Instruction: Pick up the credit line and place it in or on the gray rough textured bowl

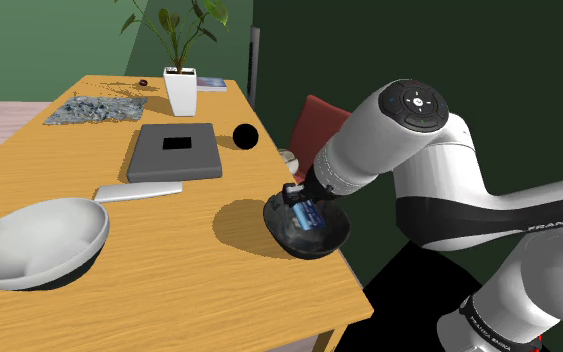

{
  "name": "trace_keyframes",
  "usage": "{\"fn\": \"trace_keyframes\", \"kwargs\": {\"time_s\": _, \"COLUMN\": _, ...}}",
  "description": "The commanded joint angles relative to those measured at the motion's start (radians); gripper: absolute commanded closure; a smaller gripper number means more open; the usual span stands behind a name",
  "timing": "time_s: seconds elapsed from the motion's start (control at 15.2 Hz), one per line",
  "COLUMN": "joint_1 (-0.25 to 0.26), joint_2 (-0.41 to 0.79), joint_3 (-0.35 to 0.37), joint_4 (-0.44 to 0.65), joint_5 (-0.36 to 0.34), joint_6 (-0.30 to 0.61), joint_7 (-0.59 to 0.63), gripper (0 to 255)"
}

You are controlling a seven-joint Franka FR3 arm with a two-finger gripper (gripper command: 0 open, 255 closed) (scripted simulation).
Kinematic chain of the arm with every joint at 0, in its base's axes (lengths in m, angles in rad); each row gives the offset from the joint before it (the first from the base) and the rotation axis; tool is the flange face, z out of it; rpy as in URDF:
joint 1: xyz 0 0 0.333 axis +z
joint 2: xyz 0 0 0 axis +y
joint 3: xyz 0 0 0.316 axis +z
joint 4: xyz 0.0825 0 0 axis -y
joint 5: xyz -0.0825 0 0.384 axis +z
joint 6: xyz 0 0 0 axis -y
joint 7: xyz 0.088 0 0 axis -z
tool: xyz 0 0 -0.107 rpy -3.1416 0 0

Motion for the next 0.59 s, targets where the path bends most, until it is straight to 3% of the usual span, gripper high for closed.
{"fn": "trace_keyframes", "kwargs": {"time_s": 0.0, "joint_1": -0.004, "joint_2": 0.004, "joint_3": 0.005, "joint_4": -0.004, "joint_5": -0.005, "joint_6": 0.009, "joint_7": 0.007, "gripper": 255}}
{"fn": "trace_keyframes", "kwargs": {"time_s": 0.4, "joint_1": -0.004, "joint_2": 0.004, "joint_3": 0.005, "joint_4": -0.004, "joint_5": -0.005, "joint_6": 0.008, "joint_7": 0.007, "gripper": 255}}
{"fn": "trace_keyframes", "kwargs": {"time_s": 0.46, "joint_1": -0.004, "joint_2": 0.004, "joint_3": 0.005, "joint_4": -0.004, "joint_5": -0.005, "joint_6": 0.008, "joint_7": 0.007, "gripper": 0}}
{"fn": "trace_keyframes", "kwargs": {"time_s": 0.53, "joint_1": -0.004, "joint_2": 0.004, "joint_3": 0.005, "joint_4": -0.004, "joint_5": -0.005, "joint_6": 0.008, "joint_7": 0.007, "gripper": 0}}
